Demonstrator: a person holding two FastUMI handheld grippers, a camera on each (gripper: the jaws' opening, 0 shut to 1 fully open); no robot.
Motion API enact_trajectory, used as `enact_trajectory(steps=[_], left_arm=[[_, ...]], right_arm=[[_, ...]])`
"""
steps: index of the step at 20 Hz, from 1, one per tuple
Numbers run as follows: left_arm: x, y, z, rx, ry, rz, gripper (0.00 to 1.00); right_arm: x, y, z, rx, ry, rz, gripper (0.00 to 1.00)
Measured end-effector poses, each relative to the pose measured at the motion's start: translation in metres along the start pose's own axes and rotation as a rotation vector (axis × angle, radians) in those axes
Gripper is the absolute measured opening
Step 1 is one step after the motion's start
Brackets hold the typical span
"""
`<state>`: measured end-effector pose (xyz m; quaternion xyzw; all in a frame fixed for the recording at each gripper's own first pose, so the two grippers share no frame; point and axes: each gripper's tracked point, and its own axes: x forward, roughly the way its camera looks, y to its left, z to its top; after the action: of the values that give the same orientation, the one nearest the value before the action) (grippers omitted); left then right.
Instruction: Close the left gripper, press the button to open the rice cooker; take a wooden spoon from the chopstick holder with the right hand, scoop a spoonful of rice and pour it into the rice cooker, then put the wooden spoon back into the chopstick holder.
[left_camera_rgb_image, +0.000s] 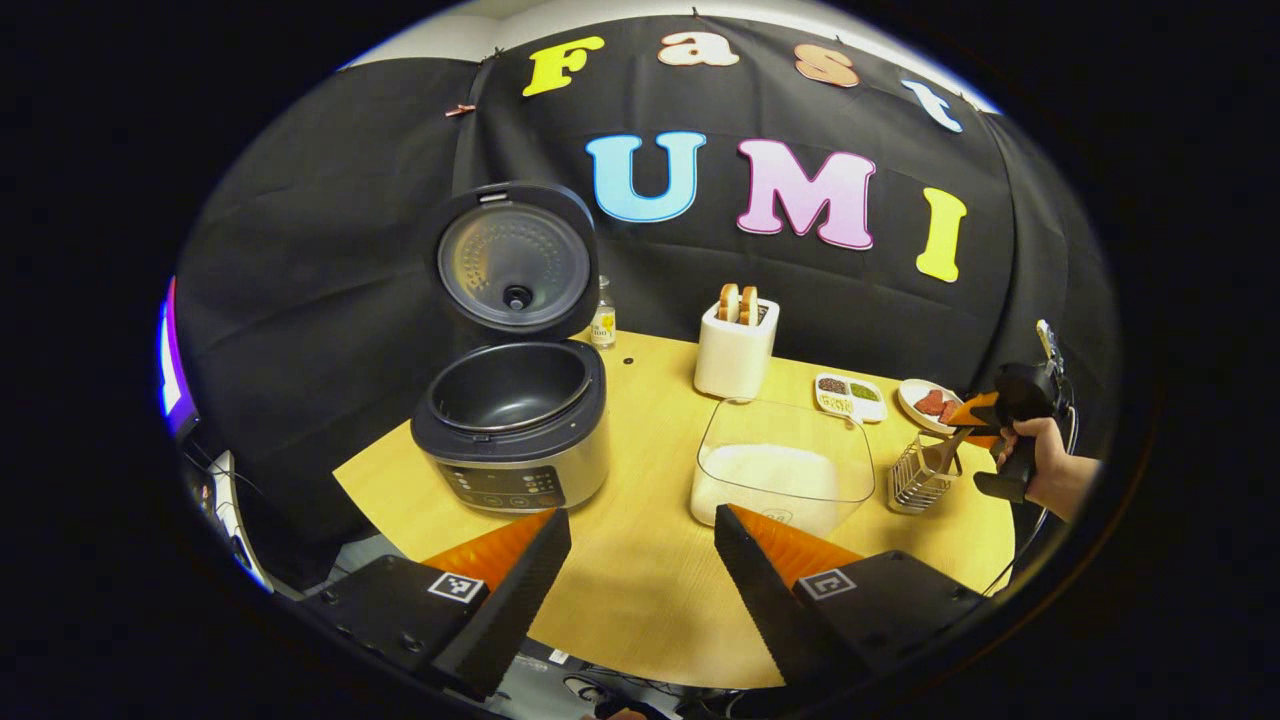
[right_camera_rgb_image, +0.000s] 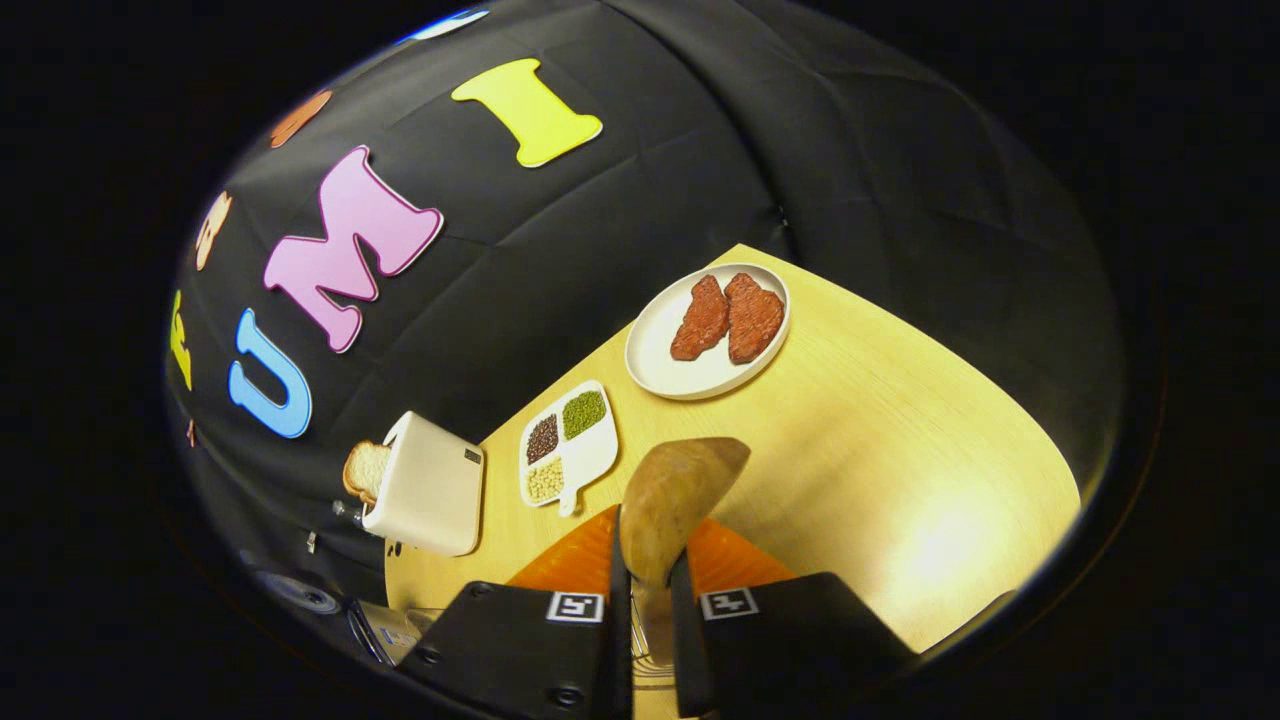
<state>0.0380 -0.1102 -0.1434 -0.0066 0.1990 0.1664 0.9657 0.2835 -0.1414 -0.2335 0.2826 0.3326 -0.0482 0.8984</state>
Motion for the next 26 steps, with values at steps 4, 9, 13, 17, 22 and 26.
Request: enact_trajectory(steps=[4, 9, 13, 17, 22, 26], left_arm=[[-0.002, -0.003, 0.003, 0.018, -0.014, -0.023, 0.98], [-0.007, 0.011, 0.001, -0.009, -0.016, -0.035, 0.98], [-0.009, 0.030, 0.000, -0.029, -0.026, -0.051, 0.98], [-0.008, 0.056, 0.004, -0.055, -0.047, -0.070, 0.99], [-0.005, 0.088, -0.001, -0.095, -0.057, -0.096, 0.95], [-0.001, 0.114, -0.011, -0.112, -0.042, -0.107, 0.95]], right_arm=[[-0.010, 0.006, 0.002, -0.038, -0.012, 0.013, 0.17], [-0.048, 0.028, 0.038, -0.057, -0.129, 0.053, 0.17], [-0.079, 0.061, 0.055, -0.072, -0.199, 0.098, 0.17], [-0.103, 0.099, 0.039, -0.079, -0.191, 0.147, 0.17], [-0.117, 0.160, -0.001, -0.164, -0.170, 0.215, 0.17], [-0.116, 0.194, -0.047, -0.239, -0.130, 0.232, 0.17]])
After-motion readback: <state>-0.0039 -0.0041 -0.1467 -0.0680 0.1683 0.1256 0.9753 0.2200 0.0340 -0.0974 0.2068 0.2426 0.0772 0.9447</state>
